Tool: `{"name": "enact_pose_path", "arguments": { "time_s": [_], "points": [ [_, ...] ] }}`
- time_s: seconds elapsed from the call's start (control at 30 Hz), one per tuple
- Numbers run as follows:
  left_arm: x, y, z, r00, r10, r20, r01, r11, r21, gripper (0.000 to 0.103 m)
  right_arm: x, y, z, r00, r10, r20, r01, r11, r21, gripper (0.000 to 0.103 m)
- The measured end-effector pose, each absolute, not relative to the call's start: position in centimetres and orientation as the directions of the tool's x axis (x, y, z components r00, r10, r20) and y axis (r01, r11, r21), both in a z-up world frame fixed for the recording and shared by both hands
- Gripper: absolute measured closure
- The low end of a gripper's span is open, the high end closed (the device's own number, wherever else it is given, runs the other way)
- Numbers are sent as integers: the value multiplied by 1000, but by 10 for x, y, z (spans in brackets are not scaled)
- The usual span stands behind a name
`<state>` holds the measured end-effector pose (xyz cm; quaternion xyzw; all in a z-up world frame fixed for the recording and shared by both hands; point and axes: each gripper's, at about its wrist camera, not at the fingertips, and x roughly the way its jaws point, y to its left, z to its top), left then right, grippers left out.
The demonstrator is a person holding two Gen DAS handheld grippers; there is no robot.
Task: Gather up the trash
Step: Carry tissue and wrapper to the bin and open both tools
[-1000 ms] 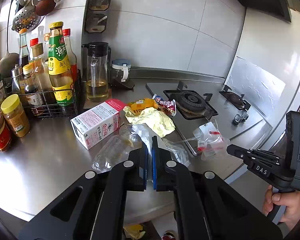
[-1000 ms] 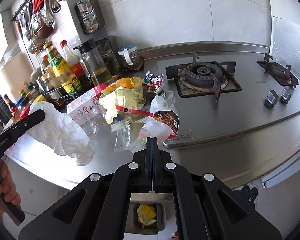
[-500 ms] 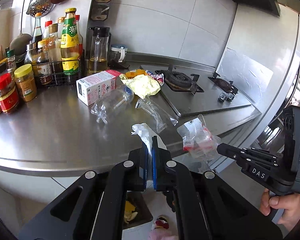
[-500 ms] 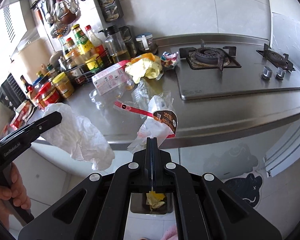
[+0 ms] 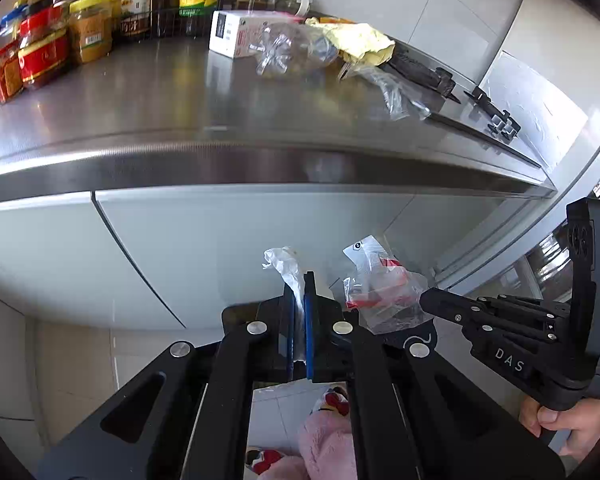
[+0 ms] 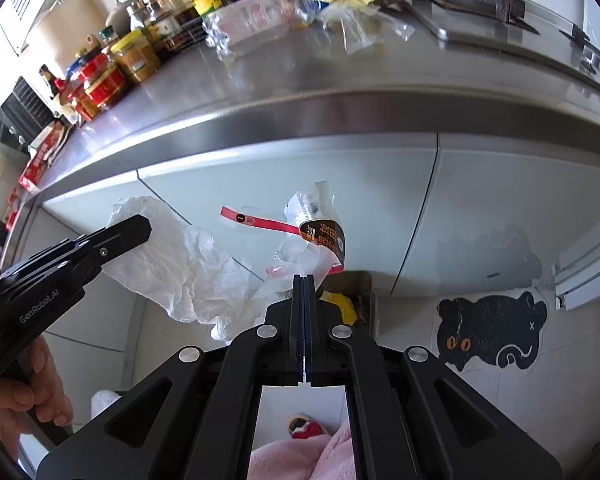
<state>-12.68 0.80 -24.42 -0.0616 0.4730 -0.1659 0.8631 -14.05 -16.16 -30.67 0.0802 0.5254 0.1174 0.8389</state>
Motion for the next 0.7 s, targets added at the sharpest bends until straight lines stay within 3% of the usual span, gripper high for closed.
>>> {"name": "enact_pose_path", "arguments": {
  "time_s": [0.7],
  "points": [
    [-96,-12,-475,230,-268,-936,147,960,-239,101,-81,-149,-504,151,274,-950,-29,962,272,101]
  ]
}}
